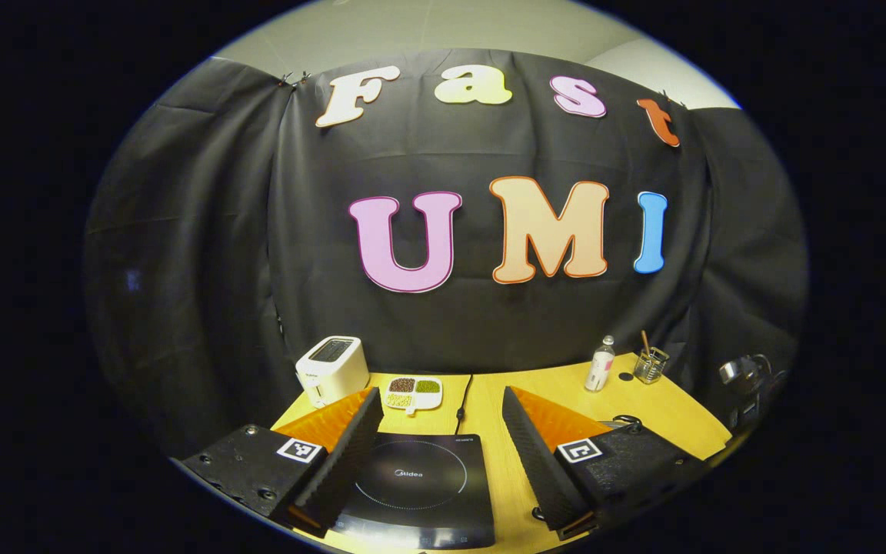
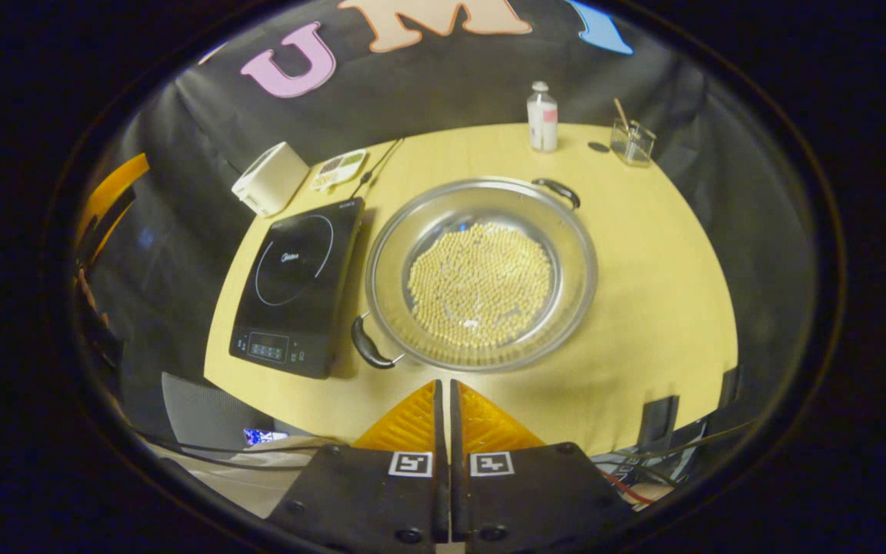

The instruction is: First push the handle of the pot to place it horizontally, then grasp the pot with both hands and set it on the induction cooktop.

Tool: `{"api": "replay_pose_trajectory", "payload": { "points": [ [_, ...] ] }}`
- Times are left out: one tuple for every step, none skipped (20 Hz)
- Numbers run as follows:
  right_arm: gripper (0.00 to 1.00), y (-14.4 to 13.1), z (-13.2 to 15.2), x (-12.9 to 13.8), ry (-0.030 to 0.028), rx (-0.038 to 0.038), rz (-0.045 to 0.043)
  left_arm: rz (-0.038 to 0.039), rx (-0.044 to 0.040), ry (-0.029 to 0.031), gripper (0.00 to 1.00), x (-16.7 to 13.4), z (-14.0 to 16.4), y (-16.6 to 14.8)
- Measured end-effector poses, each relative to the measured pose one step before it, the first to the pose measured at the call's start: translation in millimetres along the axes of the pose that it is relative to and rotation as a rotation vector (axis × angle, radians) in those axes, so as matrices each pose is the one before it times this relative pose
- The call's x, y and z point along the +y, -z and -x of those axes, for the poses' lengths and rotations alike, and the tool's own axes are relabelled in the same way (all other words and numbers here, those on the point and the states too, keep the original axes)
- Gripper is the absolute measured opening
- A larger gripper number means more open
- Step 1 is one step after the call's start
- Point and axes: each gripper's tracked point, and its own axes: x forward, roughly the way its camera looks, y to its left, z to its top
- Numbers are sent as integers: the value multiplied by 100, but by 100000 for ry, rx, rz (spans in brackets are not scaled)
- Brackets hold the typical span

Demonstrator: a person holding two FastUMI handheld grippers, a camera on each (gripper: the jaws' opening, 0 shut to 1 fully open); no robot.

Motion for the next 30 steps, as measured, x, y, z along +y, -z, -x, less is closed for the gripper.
{"api": "replay_pose_trajectory", "payload": {
  "points": [
    [4, 595, -554, 373, 208, 2301, -1696, 171, 320, 838, 95, 239, -227, 261],
    [0, 501, -692, 260, 625, 2076, -1793, 26, 505, 488, 95, 292, -114, 253],
    [0, 401, -623, 217, 687, 1769, -1791, -199, 524, 203, 95, 477, -168, 294],
    [0, 313, -606, 289, 474, 1356, -1490, -365, 363, 131, 92, 490, -50, 164],
    [0, 330, -475, 260, 603, 1060, -1323, -515, 368, 196, 96, 482, -161, 286],
    [0, 371, -489, 318, 506, 1122, -1276, -430, 388, 120, 96, 398, -105, 209],
    [0, 17, -459, 374, 107, 618, -907, -477, 372, 102, 96, 425, -16, 266],
    [0, -28, -370, 258, 495, -87, -399, -450, 432, 61, 92, 403, -42, 257],
    [4, -233, -429, 96, 975, -153, 348, -341, 396, 73, 92, 421, -34, 233],
    [4, -10, -429, 89, 1340, 65, 292, -1, 418, 105, 92, 364, -47, 294],
    [4, -117, -390, 101, 917, 287, 226, 260, 457, 99, 92, 308, 19, 361],
    [0, -21, -292, 135, 763, -28, 143, 302, 289, 27, 92, 266, 58, 179],
    [4, -178, -363, 60, 1050, -56, 187, 289, 299, -84, 92, 296, -66, 212],
    [0, -8, -293, -93, 1414, -225, 394, 211, 317, -247, 92, 304, 60, 258],
    [4, -174, -308, -132, 1656, -49, 325, 302, 299, -236, 92, 356, 76, 221],
    [4, 7, -281, 79, 1108, 56, 197, 393, 548, 30, 96, 251, 49, 237],
    [0, -267, -310, 75, 795, -447, 8, 325, 671, 9, 95, 245, 68, 345],
    [4, -8, -196, 169, 494, -308, -157, 218, 560, 173, 96, 81, -68, 234],
    [4, -256, -185, 282, 257, -445, -209, 118, 422, 191, 96, 107, -94, 170],
    [4, -240, -205, 209, 212, -509, -248, 150, 106, 337, 96, 135, 22, 42],
    [4, -397, -130, 313, -169, -754, -219, 246, 143, 479, 96, 51, 5, 163],
    [4, -223, -107, 514, -709, -882, -399, 343, 20, 575, 96, -18, -75, -20],
    [0, -142, 3, -30, 711, -71, 217, 337, 119, 593, 95, -40, -81, 153],
    [0, -87, -205, 305, -113, -350, -4, 272, 197, 485, 96, -50, -65, 32],
    [4, -104, 61, 236, -97, -106, -620, 105, 137, 421, 96, 26, -144, 86],
    [4, -8, -61, 255, -395, 129, -611, -21, 148, 322, 96, 80, -91, 153],
    [4, -161, -82, 252, -257, -83, -450, -149, 322, 178, 96, 150, -38, 136],
    [4, -30, -60, 238, -81, 109, -517, -163, 308, 80, 96, 166, -44, 210],
    [4, -238, -38, 253, -215, 7, -752, -83, 255, 70, 96, 133, -86, 156],
    [4, 57, -89, 396, -557, 266, -1288, 112, 320, -69, 96, 195, -16, 43]
  ]
}}
